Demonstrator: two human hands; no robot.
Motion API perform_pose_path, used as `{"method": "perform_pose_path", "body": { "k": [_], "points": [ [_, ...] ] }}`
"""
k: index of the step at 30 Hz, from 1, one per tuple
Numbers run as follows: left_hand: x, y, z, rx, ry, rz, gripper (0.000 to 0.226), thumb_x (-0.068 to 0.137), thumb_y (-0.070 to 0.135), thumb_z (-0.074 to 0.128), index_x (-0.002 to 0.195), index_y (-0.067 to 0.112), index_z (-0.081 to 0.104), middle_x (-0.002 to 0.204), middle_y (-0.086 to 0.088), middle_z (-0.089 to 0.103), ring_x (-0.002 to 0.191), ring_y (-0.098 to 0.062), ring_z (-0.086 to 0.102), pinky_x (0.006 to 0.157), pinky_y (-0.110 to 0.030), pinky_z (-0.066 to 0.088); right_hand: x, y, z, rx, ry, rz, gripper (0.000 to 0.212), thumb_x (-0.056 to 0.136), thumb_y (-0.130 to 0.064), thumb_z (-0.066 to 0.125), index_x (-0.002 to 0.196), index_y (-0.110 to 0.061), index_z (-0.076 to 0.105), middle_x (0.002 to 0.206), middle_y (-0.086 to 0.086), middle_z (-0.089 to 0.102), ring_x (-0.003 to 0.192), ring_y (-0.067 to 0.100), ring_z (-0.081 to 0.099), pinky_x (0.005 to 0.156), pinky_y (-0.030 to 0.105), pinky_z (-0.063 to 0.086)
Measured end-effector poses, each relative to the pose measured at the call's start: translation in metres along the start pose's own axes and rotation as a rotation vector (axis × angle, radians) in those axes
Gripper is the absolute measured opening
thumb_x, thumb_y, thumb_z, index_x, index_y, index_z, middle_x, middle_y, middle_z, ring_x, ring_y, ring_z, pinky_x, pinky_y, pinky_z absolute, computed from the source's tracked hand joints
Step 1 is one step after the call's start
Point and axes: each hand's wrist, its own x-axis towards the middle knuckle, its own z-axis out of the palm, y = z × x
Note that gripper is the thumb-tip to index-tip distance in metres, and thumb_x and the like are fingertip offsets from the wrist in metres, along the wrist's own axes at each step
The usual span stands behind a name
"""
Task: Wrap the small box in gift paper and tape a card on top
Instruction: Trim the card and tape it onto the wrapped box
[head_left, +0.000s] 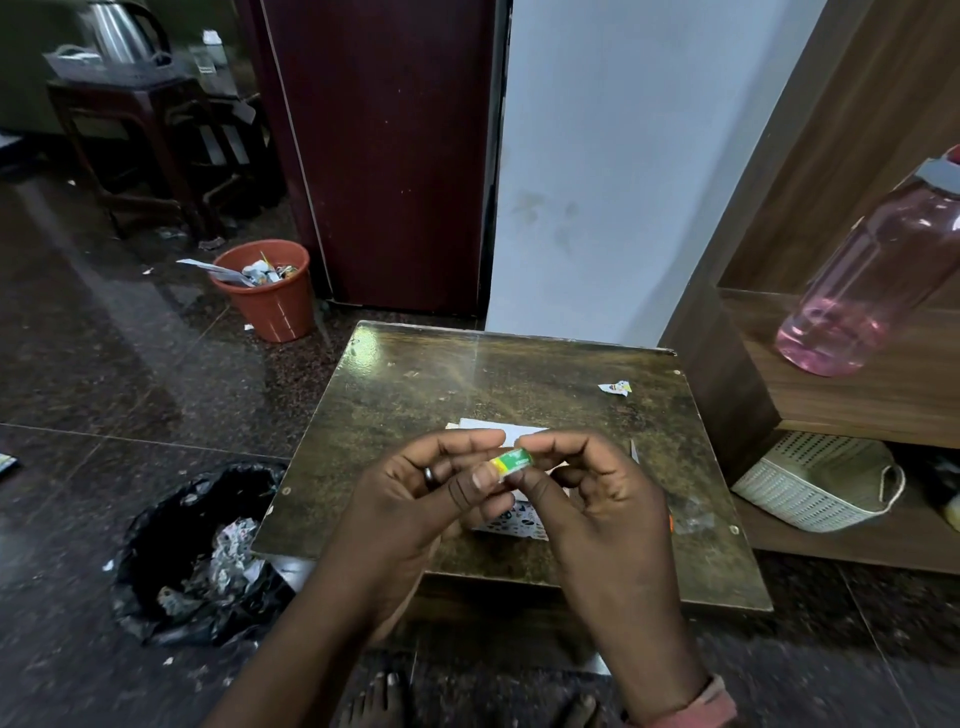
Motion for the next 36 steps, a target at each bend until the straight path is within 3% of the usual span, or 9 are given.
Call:
{"method": "perform_pose_path", "body": {
  "k": [2, 6, 9, 11, 17, 24, 29, 36],
  "points": [
    [0.001, 0.001, 0.0, 0.016, -0.003, 0.018, 0.029, 0.076, 0.0, 0.083, 0.102, 0.012, 0.081, 0.108, -0.02, 0.077, 0.098, -0.026, 0.075, 0.084, -0.03, 0.062, 0.0, -0.002, -0.003, 0.041, -0.037, 0.025, 0.03, 0.089, -0.001, 0.075, 0.102, -0.028, 0.076, 0.09, 0.004, 0.075, 0.089, 0.025, 0.072, 0.085, 0.05, 0.058],
    [0.004, 0.002, -0.007, 0.043, 0.004, 0.052, 0.036, 0.072, 0.006, 0.081, 0.107, 0.013, 0.08, 0.114, -0.018, 0.076, 0.107, -0.023, 0.073, 0.092, -0.027, 0.059, -0.002, -0.009, -0.003, 0.13, -0.122, 0.098, 0.024, 0.091, -0.008, 0.073, 0.111, -0.021, 0.076, 0.092, 0.006, 0.078, 0.093, 0.023, 0.075, 0.088, 0.039, 0.059],
    [0.005, 0.001, -0.009, 0.055, -0.018, 0.056, 0.042, 0.069, 0.014, 0.087, 0.11, 0.013, 0.079, 0.117, -0.017, 0.075, 0.113, -0.026, 0.072, 0.093, -0.028, 0.058, -0.002, -0.011, 0.001, 0.126, -0.092, 0.119, 0.02, 0.09, -0.01, 0.074, 0.108, -0.02, 0.076, 0.093, 0.003, 0.079, 0.092, 0.019, 0.075, 0.087, 0.033, 0.059],
    [0.006, -0.001, -0.01, 0.062, -0.012, 0.056, 0.04, 0.072, 0.009, 0.085, 0.111, 0.011, 0.078, 0.119, -0.017, 0.075, 0.116, -0.028, 0.071, 0.097, -0.03, 0.057, -0.002, -0.01, 0.002, 0.096, -0.072, 0.13, 0.018, 0.09, -0.011, 0.075, 0.105, -0.021, 0.077, 0.092, 0.0, 0.079, 0.09, 0.016, 0.076, 0.085, 0.031, 0.06],
    [0.004, -0.002, -0.007, 0.14, -0.024, 0.096, 0.037, 0.075, 0.007, 0.077, 0.112, 0.008, 0.076, 0.118, -0.011, 0.077, 0.116, -0.022, 0.071, 0.088, -0.022, 0.056, -0.003, -0.012, -0.001, 0.072, -0.078, 0.116, 0.021, 0.09, -0.007, 0.075, 0.095, -0.027, 0.081, 0.089, -0.004, 0.08, 0.088, 0.021, 0.077, 0.083, 0.036, 0.062],
    [0.004, -0.005, -0.006, 0.187, -0.034, 0.136, 0.042, 0.072, 0.007, 0.078, 0.115, 0.008, 0.075, 0.117, -0.006, 0.077, 0.116, -0.017, 0.071, 0.094, -0.025, 0.057, -0.004, -0.008, 0.001, 0.034, -0.043, 0.094, 0.017, 0.087, -0.004, 0.077, 0.096, -0.017, 0.081, 0.085, -0.009, 0.08, 0.083, 0.01, 0.076, 0.076, 0.02, 0.058],
    [0.005, -0.007, -0.01, 0.193, -0.022, 0.136, 0.044, 0.071, 0.007, 0.079, 0.114, 0.009, 0.075, 0.118, -0.006, 0.077, 0.117, -0.015, 0.07, 0.092, -0.025, 0.057, -0.005, -0.003, 0.005, 0.016, -0.033, 0.076, 0.02, 0.088, -0.004, 0.076, 0.091, -0.023, 0.081, 0.086, -0.009, 0.079, 0.086, 0.013, 0.077, 0.081, 0.03, 0.061],
    [0.004, -0.008, -0.011, 0.175, -0.04, 0.115, 0.045, 0.071, 0.005, 0.079, 0.116, 0.005, 0.074, 0.118, -0.009, 0.077, 0.117, -0.018, 0.07, 0.09, -0.024, 0.056, -0.003, -0.001, 0.002, 0.079, -0.03, 0.094, 0.019, 0.089, -0.004, 0.075, 0.088, -0.022, 0.081, 0.081, 0.008, 0.078, 0.084, 0.038, 0.073, 0.083, 0.054, 0.06]
  ]
}}
